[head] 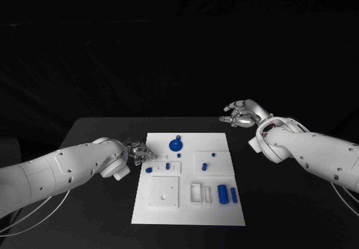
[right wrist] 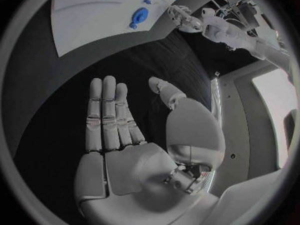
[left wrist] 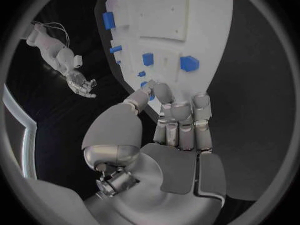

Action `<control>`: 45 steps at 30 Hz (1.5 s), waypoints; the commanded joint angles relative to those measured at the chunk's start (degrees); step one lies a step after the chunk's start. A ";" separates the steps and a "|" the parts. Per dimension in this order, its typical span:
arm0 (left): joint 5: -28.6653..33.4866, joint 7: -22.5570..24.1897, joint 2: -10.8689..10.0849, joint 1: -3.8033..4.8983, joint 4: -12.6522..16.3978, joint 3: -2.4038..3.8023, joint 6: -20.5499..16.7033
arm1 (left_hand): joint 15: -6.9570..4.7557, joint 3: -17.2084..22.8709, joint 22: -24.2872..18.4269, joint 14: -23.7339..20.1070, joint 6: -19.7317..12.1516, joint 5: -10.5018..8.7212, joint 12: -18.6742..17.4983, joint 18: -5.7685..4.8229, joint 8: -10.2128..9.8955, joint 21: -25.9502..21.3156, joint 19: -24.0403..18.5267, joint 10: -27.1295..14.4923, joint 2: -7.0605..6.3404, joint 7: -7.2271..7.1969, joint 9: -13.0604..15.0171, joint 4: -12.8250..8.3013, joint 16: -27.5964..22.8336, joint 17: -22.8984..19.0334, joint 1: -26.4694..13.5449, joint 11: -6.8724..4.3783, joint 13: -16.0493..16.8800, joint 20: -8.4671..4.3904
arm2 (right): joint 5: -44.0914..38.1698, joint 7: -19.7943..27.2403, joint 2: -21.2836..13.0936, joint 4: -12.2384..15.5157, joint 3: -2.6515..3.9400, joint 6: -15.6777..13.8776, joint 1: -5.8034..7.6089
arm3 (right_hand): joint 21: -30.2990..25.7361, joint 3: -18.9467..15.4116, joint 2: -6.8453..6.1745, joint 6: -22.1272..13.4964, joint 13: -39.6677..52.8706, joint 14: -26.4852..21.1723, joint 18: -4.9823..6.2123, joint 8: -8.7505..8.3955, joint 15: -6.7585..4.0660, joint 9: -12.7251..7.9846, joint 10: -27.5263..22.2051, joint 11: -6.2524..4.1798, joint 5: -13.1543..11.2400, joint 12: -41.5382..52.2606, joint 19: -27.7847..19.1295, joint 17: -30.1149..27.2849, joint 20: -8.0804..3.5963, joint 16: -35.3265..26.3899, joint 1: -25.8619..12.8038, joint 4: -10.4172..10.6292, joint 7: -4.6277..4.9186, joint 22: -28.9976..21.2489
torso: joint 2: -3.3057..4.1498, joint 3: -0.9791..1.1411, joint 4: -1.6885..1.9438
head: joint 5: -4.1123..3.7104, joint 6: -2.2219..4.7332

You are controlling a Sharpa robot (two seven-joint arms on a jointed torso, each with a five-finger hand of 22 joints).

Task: Assemble the parts on the task board

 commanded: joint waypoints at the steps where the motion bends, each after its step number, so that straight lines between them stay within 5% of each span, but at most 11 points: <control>1: -1.10 -2.72 -0.81 0.10 0.53 0.40 4.12 | -0.03 0.83 -0.30 -0.42 -0.47 -1.08 -0.07 -0.50 1.26 -0.61 0.21 -0.46 -2.84 -0.40 0.32 2.62 -0.45 -0.12 -1.64 -0.34 -0.10 -7.02 | -0.14 0.53 -0.10 0.09 0.01 0.45 -0.02 | -0.35 -0.23 0.31 0.63 -0.10 0.05 0.52 0.37 0.18 -0.09 -1.40 -0.21 0.31 0.39 -0.23 0.07 0.02 -0.25 -0.16 -0.01 0.03 0.09 | -0.02 -0.01 0.06 | -0.07 -0.06; 5: -5.15 -4.93 -2.02 0.40 1.13 0.78 7.88 | -0.19 2.01 -0.39 -0.67 -0.20 -1.24 -0.07 -0.36 2.99 -0.96 0.11 -0.68 -5.90 -0.58 0.97 6.92 -0.53 -0.12 -4.56 -0.63 -0.14 -7.09 | -0.14 0.48 -0.23 0.10 0.01 0.44 -0.02 | -0.36 -0.23 0.31 0.63 -0.11 0.06 0.52 0.37 0.18 -0.09 -1.40 -0.21 0.31 0.39 -0.23 0.09 0.02 -0.26 -0.16 -0.01 0.03 0.10 | -0.02 -0.03 0.08 | -0.15 -0.11; 17: -17.99 -11.00 -3.21 0.82 1.67 0.97 11.88 | -0.44 4.19 0.12 -1.04 -0.57 -1.24 -0.07 -0.25 5.85 -0.83 -0.31 -0.91 -9.47 -0.92 1.60 14.51 -0.46 0.06 -6.82 -0.79 -0.22 -7.16 | -0.13 0.45 -0.26 0.02 0.01 0.53 -0.05 | -0.38 -0.23 0.31 0.63 -0.14 0.07 0.52 0.38 0.18 -0.10 -1.40 -0.21 0.32 0.42 -0.22 0.14 0.02 -0.31 -0.15 -0.01 0.03 0.11 | 0.06 -0.07 0.04 | 0.29 -0.21; 25: -20.33 -13.36 -2.81 0.82 1.62 0.95 13.83 | -1.01 4.13 0.44 -0.89 1.33 -1.23 0.14 -0.18 8.42 -0.60 -0.37 -0.61 -9.22 -1.64 2.19 17.87 -0.11 0.29 -7.22 -1.42 -0.15 -7.26 | -0.13 0.41 -0.23 0.04 0.01 0.57 -0.07 | -0.39 -0.24 0.32 0.63 -0.16 0.09 0.52 0.39 0.18 -0.11 -1.40 -0.21 0.32 0.44 -0.21 0.17 0.02 -0.34 -0.17 0.00 0.03 0.12 | 0.03 -0.06 0.04 | 0.65 -0.36; 45: -20.77 -13.96 -0.62 0.78 0.78 0.63 17.12 | -1.16 2.65 0.89 -1.32 1.22 -1.23 0.20 -0.08 9.90 -0.52 -0.96 -0.90 -10.22 -1.84 1.70 22.03 0.12 0.54 -7.34 -1.59 -0.06 -7.37 | -0.13 0.40 0.00 0.04 0.01 0.58 -0.08 | -0.43 -0.24 0.35 0.63 -0.22 0.12 0.52 0.40 0.18 -0.12 -1.41 -0.21 0.34 0.49 -0.20 0.25 0.02 -0.42 -0.17 0.02 0.03 0.15 | 0.09 0.00 -0.04 | 0.85 -0.46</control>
